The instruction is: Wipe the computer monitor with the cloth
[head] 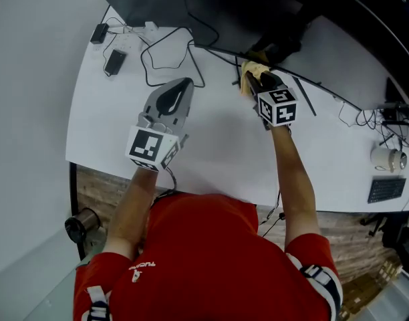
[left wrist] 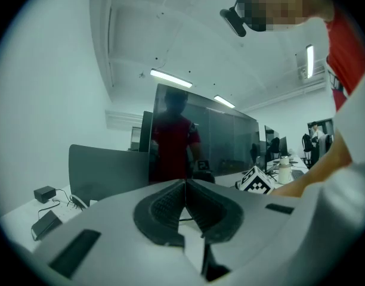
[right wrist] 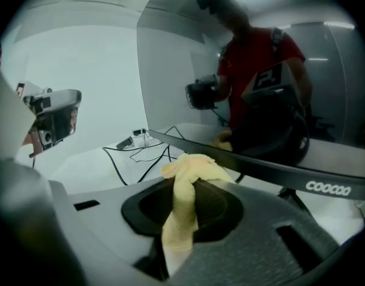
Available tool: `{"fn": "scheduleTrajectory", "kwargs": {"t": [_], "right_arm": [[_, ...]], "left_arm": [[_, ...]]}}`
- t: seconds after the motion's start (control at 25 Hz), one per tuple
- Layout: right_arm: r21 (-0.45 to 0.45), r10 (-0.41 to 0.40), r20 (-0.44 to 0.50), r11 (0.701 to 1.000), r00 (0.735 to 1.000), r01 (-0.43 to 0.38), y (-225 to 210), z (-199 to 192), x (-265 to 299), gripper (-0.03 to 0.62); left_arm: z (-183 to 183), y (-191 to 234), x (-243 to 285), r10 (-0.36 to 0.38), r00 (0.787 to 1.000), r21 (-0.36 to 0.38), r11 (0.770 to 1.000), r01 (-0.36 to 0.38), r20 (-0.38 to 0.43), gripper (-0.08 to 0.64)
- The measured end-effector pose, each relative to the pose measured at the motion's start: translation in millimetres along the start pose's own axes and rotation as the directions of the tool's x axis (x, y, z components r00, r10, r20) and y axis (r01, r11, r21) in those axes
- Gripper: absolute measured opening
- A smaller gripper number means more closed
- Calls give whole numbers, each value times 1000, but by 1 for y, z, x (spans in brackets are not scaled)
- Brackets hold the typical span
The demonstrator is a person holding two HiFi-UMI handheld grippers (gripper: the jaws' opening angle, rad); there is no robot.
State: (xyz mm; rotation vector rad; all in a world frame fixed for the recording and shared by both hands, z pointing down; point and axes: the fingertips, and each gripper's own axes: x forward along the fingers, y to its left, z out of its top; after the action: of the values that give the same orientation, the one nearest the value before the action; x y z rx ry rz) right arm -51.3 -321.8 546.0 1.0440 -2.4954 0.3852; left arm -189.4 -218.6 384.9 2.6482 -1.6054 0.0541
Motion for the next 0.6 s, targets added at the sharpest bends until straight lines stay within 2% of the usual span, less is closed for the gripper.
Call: {"fn": "scheduleTrajectory", "kwargs": {"t": [0.6], "right_arm": [[-15,65,-9,998,998,-66,74,34,78,75]], "left_arm": [[-13,69,-40,64,998,-29,998,-64,-5,9]]}}
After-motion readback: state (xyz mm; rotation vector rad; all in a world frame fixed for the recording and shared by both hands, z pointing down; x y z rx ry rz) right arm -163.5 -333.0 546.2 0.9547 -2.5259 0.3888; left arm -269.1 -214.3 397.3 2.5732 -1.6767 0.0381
